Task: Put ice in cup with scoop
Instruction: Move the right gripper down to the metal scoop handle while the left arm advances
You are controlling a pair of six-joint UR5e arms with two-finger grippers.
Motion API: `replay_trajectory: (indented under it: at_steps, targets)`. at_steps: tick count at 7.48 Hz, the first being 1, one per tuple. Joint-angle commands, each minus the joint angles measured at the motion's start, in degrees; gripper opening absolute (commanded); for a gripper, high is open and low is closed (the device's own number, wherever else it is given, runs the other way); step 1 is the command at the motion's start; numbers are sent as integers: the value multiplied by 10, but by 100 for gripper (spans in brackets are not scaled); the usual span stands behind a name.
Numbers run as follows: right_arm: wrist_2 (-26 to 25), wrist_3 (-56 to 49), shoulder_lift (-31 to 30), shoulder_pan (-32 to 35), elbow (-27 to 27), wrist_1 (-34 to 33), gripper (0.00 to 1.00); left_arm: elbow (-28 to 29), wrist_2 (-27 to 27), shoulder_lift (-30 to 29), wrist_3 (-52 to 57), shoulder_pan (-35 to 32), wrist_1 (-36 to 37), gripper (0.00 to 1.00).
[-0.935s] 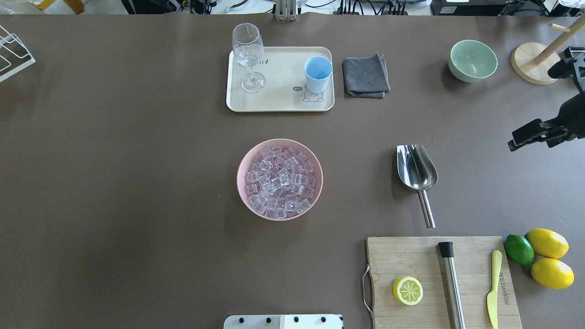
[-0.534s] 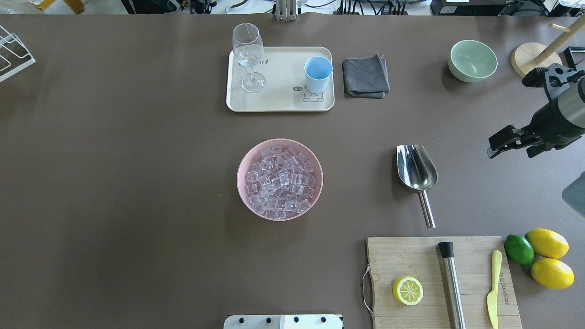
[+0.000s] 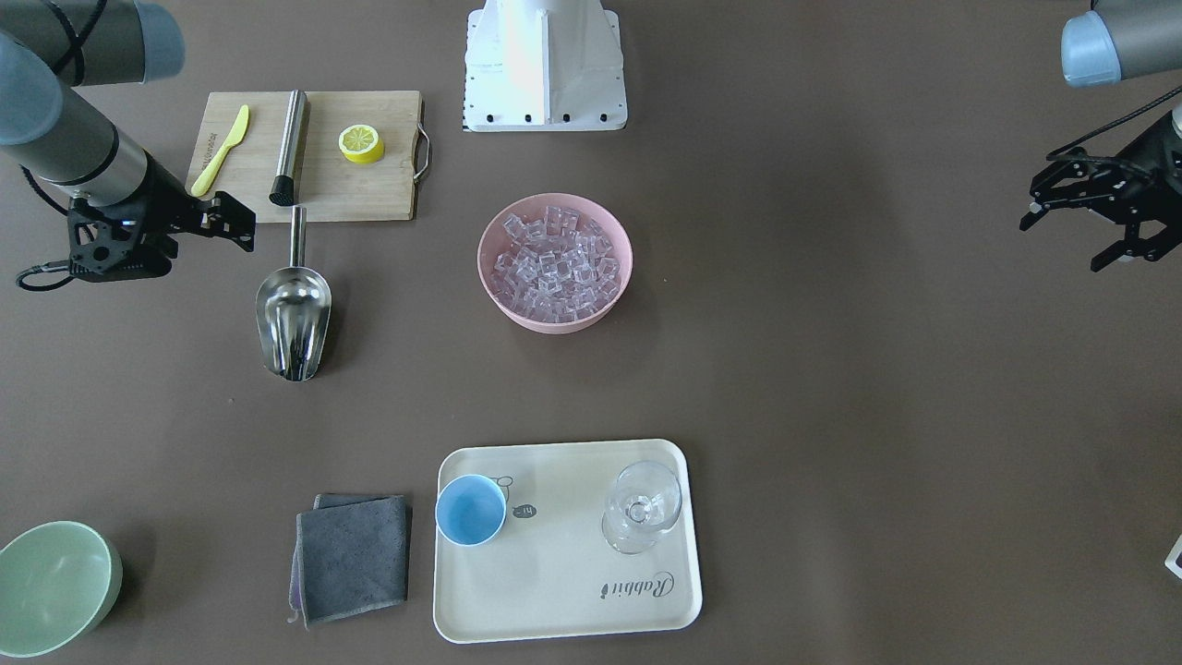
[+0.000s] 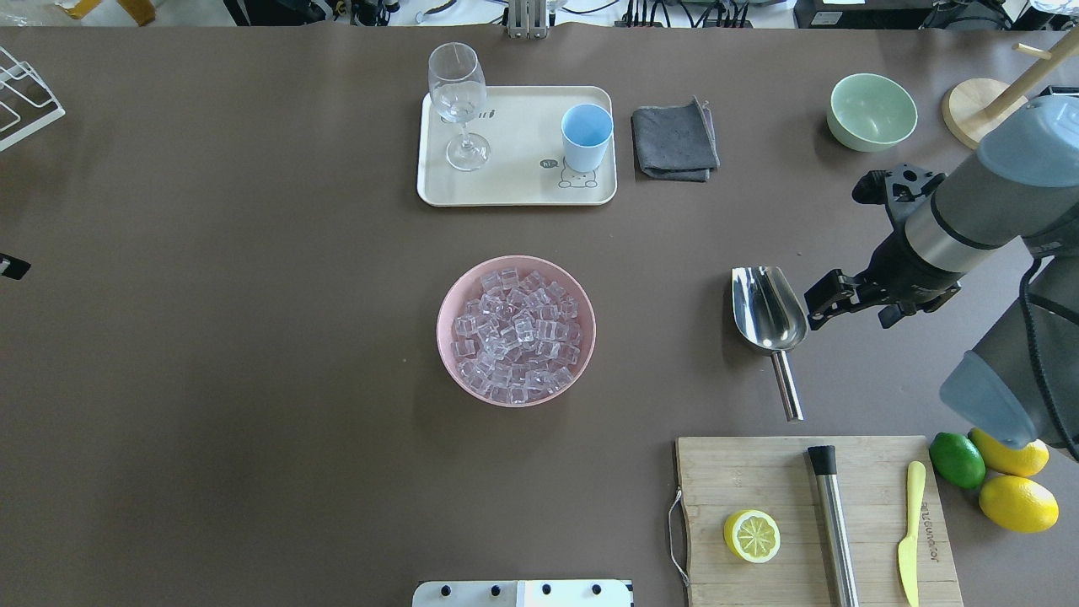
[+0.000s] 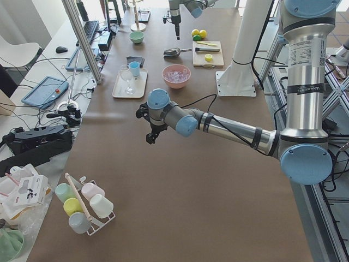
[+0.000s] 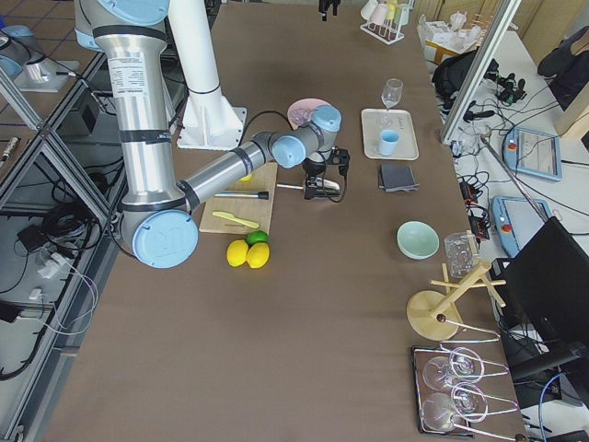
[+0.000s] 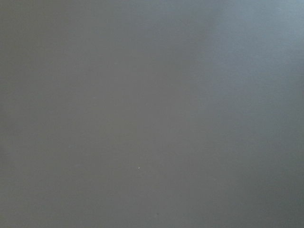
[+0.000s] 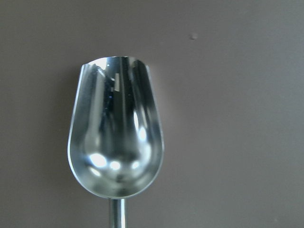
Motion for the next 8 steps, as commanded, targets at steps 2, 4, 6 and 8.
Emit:
replay_trajectory:
  at_steps: [2,4,6,8]
  targets:
    - [-21,53,55,-81,-3,0,99,36,37,-17,0,80,-157,99]
    - [-36,58,54,-105,-2,0,98,37,80,-20,3,133,-214,99]
    - [-40,88,56,-128,-2,2,98,39,100,-27,5,176,-239,99]
    - [-52,90,48,-139,-4,3,98,40,101,-37,5,193,-279,99]
